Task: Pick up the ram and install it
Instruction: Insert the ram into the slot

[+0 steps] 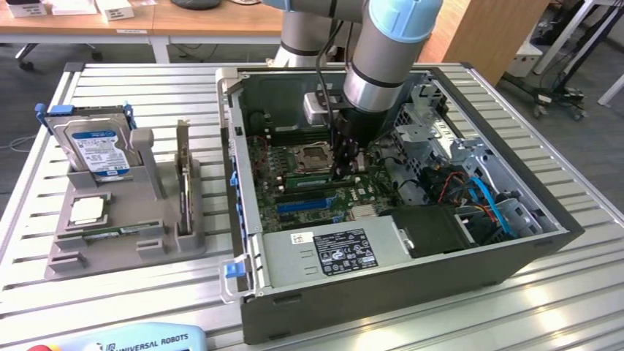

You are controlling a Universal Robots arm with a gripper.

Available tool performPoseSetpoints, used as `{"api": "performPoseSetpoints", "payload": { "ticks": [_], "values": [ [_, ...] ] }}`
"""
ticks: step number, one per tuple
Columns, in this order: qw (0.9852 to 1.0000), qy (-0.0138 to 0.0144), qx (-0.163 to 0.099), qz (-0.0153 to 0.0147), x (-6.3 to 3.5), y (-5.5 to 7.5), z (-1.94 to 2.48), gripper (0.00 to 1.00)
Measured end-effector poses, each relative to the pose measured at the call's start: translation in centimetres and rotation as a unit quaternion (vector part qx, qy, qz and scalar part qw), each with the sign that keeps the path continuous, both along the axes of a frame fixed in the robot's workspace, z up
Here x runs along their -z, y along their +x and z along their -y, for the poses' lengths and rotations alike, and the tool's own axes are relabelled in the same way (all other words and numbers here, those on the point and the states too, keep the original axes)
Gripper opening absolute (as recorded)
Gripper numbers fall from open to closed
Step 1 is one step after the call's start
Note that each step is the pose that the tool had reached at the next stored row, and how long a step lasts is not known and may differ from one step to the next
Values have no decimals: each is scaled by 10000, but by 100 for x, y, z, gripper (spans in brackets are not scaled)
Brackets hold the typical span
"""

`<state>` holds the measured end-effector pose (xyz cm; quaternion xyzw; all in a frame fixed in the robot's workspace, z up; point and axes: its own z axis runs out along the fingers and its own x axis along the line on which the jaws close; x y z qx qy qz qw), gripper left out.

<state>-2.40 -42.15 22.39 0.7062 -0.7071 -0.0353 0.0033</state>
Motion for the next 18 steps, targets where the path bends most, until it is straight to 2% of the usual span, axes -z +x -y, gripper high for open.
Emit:
{"api": "performPoseSetpoints", "payload": {
  "ticks": [8,9,10,11,15,18],
  "values": [
    [10000,1,0,1,1,0,0,12],
    [10000,1,0,1,1,0,0,18],
    [10000,1,0,0,1,0,0,18],
    [10000,1,0,0,1,0,0,25],
    [10000,0,0,0,-2,0,0,25],
    [10000,1,0,0,-64,0,0,25]
  ]
}}
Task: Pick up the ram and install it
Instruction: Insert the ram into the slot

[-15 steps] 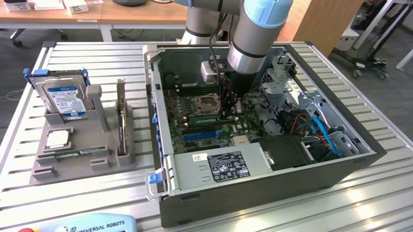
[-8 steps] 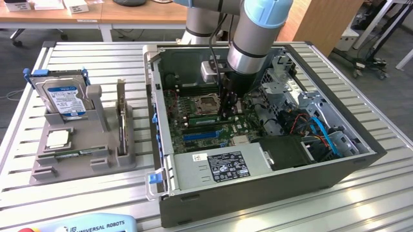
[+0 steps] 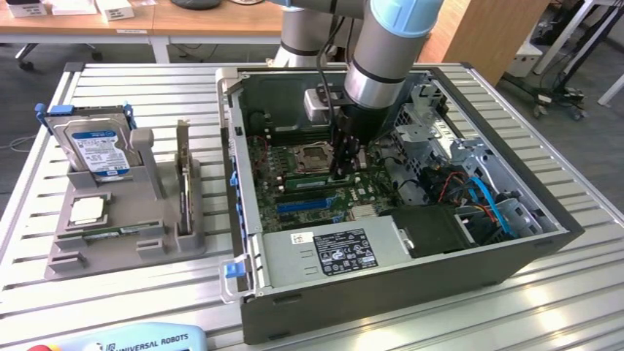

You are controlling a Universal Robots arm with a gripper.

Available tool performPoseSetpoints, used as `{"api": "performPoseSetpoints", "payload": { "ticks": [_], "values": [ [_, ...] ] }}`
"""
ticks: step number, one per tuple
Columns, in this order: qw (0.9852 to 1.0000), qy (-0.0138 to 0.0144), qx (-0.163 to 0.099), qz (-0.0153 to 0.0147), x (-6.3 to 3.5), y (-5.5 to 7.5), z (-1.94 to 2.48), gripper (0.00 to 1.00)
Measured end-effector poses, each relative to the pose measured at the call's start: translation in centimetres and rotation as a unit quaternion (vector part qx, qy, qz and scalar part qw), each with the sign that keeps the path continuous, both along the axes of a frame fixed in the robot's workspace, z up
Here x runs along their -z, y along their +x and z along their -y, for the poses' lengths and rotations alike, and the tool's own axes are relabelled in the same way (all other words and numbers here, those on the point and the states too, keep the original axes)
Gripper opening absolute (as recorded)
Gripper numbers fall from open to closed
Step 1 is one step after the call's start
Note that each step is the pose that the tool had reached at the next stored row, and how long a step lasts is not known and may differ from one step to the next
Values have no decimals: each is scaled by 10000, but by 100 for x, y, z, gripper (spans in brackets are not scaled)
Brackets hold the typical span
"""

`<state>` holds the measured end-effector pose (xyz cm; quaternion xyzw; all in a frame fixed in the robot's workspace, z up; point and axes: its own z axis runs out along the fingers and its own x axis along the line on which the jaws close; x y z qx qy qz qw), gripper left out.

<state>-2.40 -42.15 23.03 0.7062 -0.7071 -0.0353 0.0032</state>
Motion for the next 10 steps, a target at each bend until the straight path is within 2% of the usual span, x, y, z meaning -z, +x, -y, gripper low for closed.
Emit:
{"api": "performPoseSetpoints", "payload": {
  "ticks": [10],
  "values": [
    [10000,0,0,0,-292,0,0,25]
  ]
}}
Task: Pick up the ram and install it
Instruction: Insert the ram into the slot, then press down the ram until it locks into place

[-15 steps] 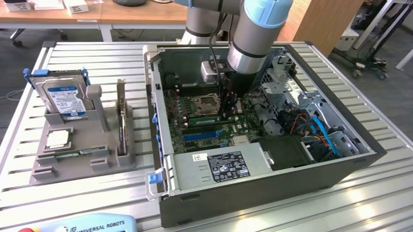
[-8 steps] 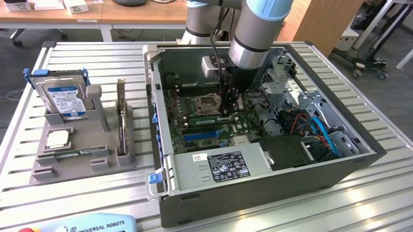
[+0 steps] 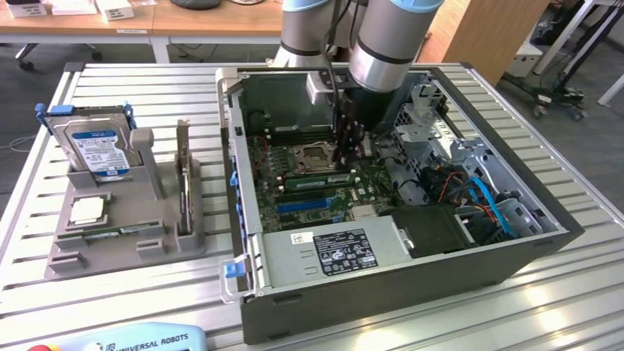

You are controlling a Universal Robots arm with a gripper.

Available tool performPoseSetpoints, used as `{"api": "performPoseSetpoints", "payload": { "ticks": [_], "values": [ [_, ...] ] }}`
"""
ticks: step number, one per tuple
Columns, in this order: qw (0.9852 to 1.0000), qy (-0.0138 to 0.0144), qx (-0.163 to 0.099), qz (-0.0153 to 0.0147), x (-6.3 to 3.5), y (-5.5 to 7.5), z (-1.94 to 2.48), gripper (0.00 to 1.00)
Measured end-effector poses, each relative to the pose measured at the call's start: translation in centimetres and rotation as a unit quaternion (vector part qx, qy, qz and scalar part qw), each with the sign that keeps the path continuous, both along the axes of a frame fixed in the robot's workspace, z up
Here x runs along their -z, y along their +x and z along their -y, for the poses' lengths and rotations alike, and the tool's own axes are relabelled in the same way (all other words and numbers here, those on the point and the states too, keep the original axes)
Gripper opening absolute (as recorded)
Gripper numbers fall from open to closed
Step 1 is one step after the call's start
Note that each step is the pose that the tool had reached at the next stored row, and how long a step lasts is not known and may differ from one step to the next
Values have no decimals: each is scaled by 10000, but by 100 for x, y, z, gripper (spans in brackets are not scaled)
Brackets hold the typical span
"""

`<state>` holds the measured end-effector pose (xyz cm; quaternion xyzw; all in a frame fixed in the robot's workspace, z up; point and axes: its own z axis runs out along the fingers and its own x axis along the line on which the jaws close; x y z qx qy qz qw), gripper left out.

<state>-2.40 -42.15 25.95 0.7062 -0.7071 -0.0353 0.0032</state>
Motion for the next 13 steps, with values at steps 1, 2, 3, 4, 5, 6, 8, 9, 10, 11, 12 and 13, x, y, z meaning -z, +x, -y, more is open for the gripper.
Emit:
{"api": "performPoseSetpoints", "payload": {
  "ticks": [1,2,3,4,5,6,8,9,10,11,12,13],
  "values": [
    [10000,0,0,0,-22,0,0,25],
    [10000,0,0,0,-41,0,0,25],
    [10000,0,0,0,-56,0,0,25],
    [10000,0,0,0,-62,0,0,25],
    [10000,1,0,0,-61,0,0,25],
    [10000,1,0,0,-61,0,0,25],
    [10000,0,0,0,-62,0,0,25],
    [10000,0,0,0,-62,0,0,25],
    [10000,0,0,0,-62,0,0,25],
    [10000,0,0,0,-62,0,0,25],
    [10000,0,0,0,-62,0,0,25],
    [10000,0,0,0,-62,0,0,25]
  ]
}}
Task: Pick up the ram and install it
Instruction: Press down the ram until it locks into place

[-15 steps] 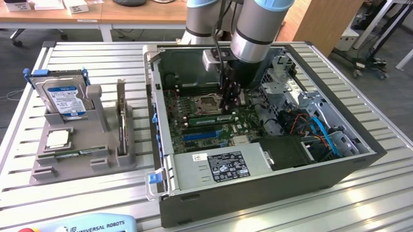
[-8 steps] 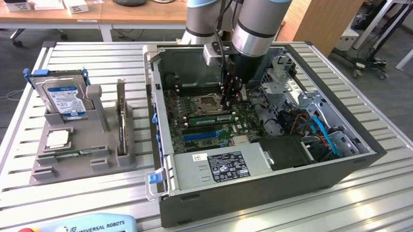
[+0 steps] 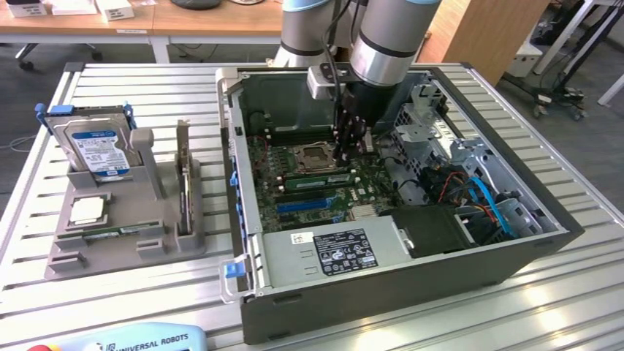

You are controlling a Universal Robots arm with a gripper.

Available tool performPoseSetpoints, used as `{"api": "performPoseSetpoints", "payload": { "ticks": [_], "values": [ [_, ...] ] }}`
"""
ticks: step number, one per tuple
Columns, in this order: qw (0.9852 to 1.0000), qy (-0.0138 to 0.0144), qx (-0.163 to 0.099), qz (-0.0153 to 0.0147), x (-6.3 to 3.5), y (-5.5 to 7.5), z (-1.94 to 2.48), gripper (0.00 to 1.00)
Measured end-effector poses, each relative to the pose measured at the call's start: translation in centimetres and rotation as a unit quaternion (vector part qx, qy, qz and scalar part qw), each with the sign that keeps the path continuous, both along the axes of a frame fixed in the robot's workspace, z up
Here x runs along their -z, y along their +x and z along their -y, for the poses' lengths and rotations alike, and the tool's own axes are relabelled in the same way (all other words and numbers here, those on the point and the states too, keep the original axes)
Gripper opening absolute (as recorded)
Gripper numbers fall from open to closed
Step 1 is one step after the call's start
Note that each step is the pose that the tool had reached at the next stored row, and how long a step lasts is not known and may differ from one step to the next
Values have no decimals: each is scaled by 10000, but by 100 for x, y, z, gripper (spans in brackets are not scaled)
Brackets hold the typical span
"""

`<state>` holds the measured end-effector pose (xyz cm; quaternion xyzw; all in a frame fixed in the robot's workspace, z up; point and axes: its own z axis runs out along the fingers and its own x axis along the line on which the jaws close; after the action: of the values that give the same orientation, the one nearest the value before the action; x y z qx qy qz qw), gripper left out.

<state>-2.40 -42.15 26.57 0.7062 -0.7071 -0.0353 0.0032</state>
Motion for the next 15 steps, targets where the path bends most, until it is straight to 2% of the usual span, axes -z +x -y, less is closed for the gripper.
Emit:
{"api": "performPoseSetpoints", "payload": {
  "ticks": [6,8,15],
  "values": [
    [10000,0,0,0,0,0,0,25],
    [10000,0,0,0,0,0,0,11],
    [10000,1,0,0,0,1,0,10]
  ]
}}
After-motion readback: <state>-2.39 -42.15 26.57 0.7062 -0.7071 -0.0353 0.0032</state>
